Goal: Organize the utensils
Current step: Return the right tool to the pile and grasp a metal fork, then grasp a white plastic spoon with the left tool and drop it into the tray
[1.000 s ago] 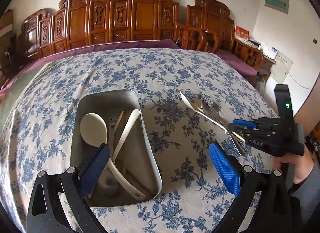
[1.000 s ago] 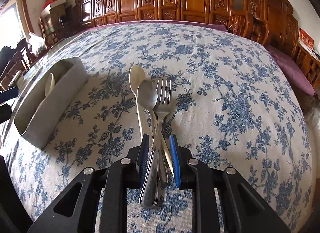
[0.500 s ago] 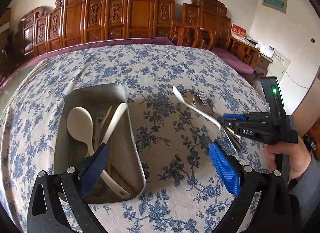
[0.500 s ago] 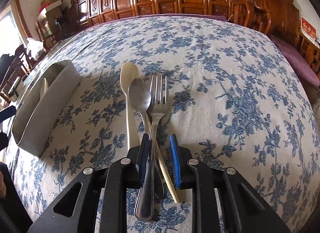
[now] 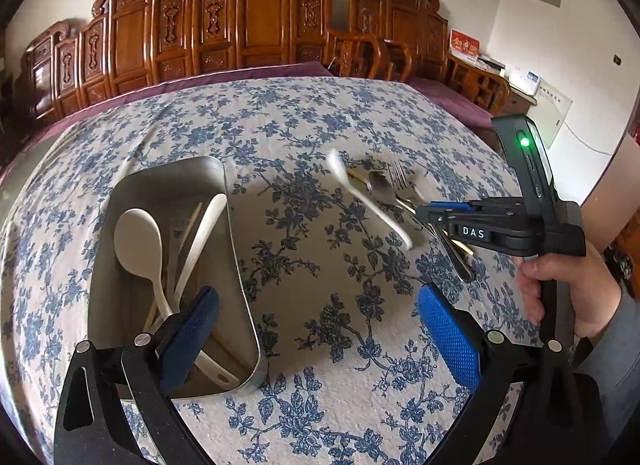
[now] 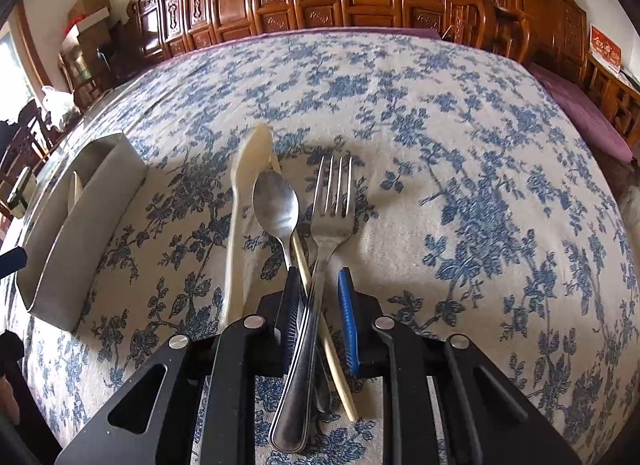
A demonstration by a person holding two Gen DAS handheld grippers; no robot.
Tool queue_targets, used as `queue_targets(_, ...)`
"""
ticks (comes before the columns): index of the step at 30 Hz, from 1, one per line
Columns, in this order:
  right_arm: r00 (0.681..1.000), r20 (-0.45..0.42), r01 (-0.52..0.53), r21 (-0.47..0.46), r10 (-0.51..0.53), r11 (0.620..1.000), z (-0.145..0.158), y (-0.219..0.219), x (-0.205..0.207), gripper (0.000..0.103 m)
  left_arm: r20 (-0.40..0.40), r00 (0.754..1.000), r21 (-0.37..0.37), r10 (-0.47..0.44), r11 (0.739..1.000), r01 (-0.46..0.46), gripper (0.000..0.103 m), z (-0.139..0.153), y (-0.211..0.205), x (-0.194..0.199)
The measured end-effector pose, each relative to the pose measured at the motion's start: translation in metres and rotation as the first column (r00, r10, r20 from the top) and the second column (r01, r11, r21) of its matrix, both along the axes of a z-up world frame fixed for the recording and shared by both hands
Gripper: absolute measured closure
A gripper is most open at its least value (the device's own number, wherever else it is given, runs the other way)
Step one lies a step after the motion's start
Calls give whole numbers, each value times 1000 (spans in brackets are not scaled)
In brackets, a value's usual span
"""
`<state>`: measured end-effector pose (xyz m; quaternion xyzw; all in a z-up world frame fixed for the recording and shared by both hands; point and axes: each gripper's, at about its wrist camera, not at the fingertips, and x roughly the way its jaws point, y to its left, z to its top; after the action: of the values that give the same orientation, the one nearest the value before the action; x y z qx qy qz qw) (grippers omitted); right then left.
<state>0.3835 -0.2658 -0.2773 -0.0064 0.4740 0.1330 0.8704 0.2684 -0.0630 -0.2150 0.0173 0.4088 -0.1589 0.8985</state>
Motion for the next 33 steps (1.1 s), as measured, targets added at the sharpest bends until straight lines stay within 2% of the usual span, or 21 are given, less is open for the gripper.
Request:
queue_targets(2, 1000, -2, 0, -6, 0, 1000, 0, 0, 0, 83, -3, 1000, 8, -3, 1000, 3, 8, -1, -2, 0)
queue_targets(3, 1000, -3, 4, -5, -4, 1000, 0, -1, 0, 92, -3, 1000, 12, -4, 1000, 4, 8, -1, -3, 0)
queue_targets(6, 1000, -8, 12, 17, -12, 1000, 2, -7, -1, 95, -7, 1000, 32, 2, 999, -2, 8, 0, -5, 1)
queue_targets(14, 998, 52, 31, 81, -35, 996, 23, -29, -11, 95, -39, 999, 55, -1, 998, 3, 8, -2, -24, 14)
queue_targets(21, 996, 72, 53, 76, -59, 996, 27, -48, -17, 95, -70, 998, 44, -7, 999, 10, 8, -13, -54, 44)
queue_targets(26, 995, 74, 61, 103, -69, 993, 29, -56, -17, 95, -105, 994, 62, 6, 998, 0, 22, -27, -70, 74)
queue_targets(30, 995, 75, 52, 127, -62, 991, 31, -57, -16, 95, -136, 990, 81, 26, 997, -15, 30, -42, -77, 93)
queue_targets(33, 995, 75, 49, 134, -59, 990, 32, -57, -17, 95, -178, 984, 77, 24, 997, -10, 43, -54, -85, 104)
